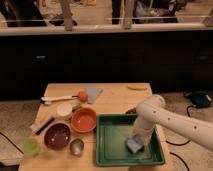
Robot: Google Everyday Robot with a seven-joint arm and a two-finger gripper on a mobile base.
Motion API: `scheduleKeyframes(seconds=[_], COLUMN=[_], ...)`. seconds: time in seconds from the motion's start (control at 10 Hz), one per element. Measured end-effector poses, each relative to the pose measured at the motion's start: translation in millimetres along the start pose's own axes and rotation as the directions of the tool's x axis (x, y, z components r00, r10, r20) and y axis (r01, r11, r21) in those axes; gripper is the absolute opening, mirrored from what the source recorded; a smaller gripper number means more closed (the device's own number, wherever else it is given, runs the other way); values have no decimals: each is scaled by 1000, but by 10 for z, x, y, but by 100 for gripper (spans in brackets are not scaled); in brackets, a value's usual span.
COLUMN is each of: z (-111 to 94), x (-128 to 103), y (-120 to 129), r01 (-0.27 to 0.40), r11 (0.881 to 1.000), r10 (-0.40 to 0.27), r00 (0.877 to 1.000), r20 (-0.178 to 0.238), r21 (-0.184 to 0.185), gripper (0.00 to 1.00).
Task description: Wipe tray with sponge
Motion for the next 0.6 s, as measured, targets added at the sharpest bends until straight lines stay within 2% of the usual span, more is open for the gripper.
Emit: scheduleKeyframes(seconds=[0.2,0.6], z=[-16,-32], x=[95,-228], y=[-98,-602], r01=[-1,48], r11=[1000,999], r10=[1,-49], r00=[1000,998], r20=[9,48], r21=[7,21], gripper=[0,0])
